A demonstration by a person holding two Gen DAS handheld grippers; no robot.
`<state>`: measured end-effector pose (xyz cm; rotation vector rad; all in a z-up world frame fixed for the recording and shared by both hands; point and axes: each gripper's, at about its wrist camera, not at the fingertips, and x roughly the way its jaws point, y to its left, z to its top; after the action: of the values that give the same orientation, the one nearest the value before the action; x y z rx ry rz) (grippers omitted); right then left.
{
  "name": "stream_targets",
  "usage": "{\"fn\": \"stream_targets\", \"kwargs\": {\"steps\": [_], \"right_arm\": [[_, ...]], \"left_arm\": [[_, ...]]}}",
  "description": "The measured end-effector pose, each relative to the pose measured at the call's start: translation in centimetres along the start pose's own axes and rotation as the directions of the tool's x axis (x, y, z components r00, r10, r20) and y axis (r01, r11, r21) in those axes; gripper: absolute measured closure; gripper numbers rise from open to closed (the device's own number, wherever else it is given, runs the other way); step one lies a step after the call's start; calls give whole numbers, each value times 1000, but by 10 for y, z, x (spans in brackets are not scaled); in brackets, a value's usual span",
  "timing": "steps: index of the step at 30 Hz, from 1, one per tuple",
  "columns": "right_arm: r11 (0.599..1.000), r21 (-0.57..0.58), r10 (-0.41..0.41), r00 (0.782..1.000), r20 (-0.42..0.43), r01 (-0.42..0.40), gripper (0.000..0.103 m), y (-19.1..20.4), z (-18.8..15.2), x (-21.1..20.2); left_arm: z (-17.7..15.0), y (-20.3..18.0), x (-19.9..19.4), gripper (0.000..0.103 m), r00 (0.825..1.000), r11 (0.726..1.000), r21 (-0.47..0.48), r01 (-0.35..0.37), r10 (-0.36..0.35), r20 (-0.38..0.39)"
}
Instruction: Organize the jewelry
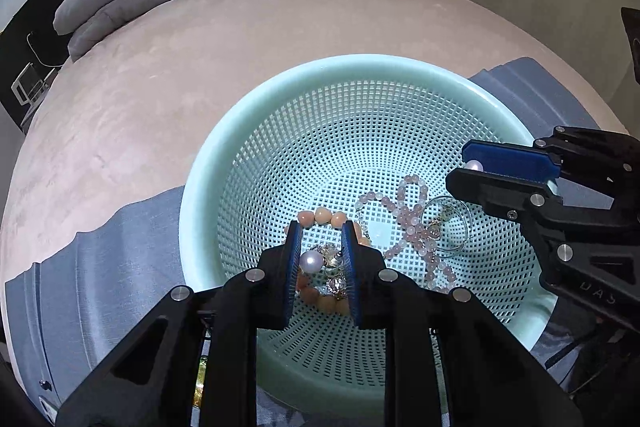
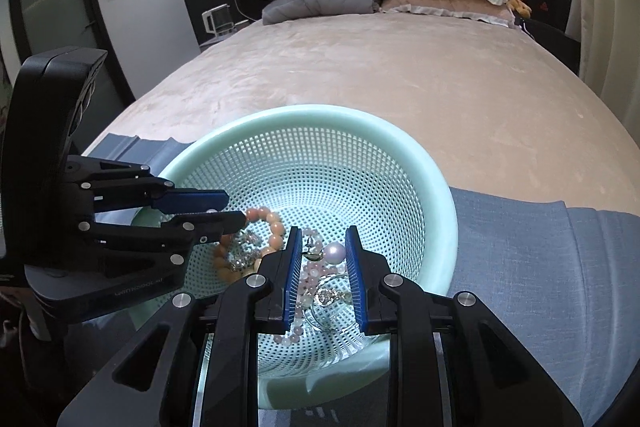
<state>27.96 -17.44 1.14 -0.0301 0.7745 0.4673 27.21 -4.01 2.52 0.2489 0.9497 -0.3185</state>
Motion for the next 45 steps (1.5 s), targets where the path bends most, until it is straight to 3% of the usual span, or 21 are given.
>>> {"fn": "stream_targets", "kwargs": {"steps": [5, 8, 10, 11, 13, 16, 19, 32, 45], "right_arm": [[1000, 18, -12, 1000, 20, 12, 82, -5, 3, -6], [1000, 20, -17, 999, 41, 16, 77, -5, 4, -13], [999, 22, -36, 998, 58, 35, 50, -3, 6, -19], [998, 21, -52, 996, 71, 51, 45, -2, 7, -23], [997, 24, -73, 994, 84, 71, 34, 0, 9, -29], [996, 41, -89, 991, 104, 85, 21, 3, 12, -38], [993, 52, -113, 986, 122, 107, 18, 5, 18, -52], [986, 20, -163, 956, 244, 164, 15, 45, 24, -146], [981, 20, -188, 916, 355, 194, 11, 87, -35, -206]], "left_arm": [[1, 8, -8, 81, 999, 999, -26, -19, 20, 29], [1, 16, -18, 64, 998, 999, -37, -21, 22, 52], [1, 17, -27, 46, 997, 999, -42, -13, 16, 78], [1, 17, -32, 43, 996, 999, -36, -7, 10, 92], [0, 14, -41, 21, 990, 998, -22, -63, 65, 122], [-1, 14, -56, 16, 985, 997, -7, -81, 81, 153], [-1, 18, -73, 9, 980, 995, -23, -94, 97, 174], [-27, 19, -175, 6, 950, 985, -113, -127, 154, 272], [-122, 1, -229, 6, 913, 974, -162, -157, 206, 351]]}}
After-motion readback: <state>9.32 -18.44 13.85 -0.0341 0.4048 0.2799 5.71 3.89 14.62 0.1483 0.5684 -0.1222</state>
